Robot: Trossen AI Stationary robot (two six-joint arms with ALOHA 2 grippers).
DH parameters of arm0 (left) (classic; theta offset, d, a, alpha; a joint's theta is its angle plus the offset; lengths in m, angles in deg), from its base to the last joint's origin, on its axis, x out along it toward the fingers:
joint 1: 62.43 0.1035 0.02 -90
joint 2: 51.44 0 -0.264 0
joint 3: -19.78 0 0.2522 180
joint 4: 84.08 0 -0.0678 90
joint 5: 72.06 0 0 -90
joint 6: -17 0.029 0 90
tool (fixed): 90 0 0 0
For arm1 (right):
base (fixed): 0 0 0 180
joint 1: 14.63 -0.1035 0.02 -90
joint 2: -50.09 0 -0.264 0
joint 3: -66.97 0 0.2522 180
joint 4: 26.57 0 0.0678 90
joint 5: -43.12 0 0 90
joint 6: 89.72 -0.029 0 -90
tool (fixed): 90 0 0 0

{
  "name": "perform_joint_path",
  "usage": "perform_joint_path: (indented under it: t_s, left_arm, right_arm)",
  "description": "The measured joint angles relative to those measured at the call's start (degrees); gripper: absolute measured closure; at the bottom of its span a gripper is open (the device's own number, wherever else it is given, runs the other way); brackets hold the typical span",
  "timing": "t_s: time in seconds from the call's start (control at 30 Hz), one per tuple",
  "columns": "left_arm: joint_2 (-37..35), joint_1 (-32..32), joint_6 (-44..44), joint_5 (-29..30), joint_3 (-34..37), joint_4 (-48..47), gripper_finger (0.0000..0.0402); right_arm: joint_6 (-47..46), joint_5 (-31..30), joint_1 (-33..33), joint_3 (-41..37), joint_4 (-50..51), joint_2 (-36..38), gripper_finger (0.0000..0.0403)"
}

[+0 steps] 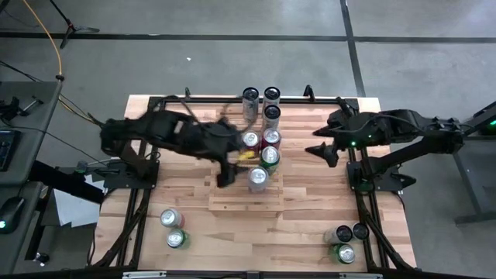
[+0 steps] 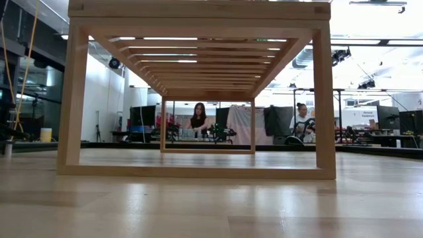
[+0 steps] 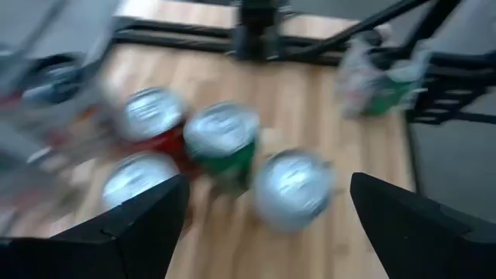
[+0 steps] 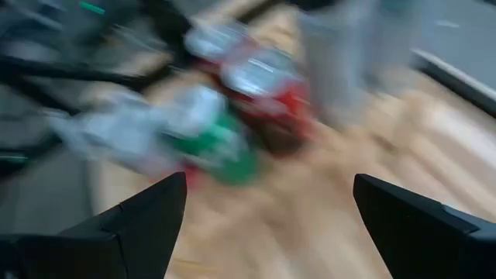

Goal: Place canned beverage on shelf
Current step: Put the pink white soda can on the shelf

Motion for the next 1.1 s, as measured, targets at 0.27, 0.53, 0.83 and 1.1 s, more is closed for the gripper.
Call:
perform_joint_path:
  t_s: [0.27, 0.53, 0.83, 1.1]
  left_arm:
    - [-7.21, -3.85, -8.06, 24.99, 0.02, -12.51, 0.0052]
    - [-17.59, -4.87, -13.51, 29.56, 10.00, -13.32, 0.0052]
    - [-30.16, -1.85, -3.76, 20.39, 24.48, -2.07, 0.0052]
    - [-32.52, -1.05, -3.04, 17.46, 25.56, -1.59, 0.0052]
  right_arm:
    - [7.22, 7.36, -6.60, 5.75, -11.81, -12.42, 0.0048]
    - [7.00, -5.09, -13.74, 26.15, 5.26, -32.17, 0.0048]
    - [-12.43, -21.71, -17.89, 45.60, 15.36, -47.73, 0.0048]
    - [-22.03, -22.85, -17.88, 57.56, 23.55, -59.33, 0.0048]
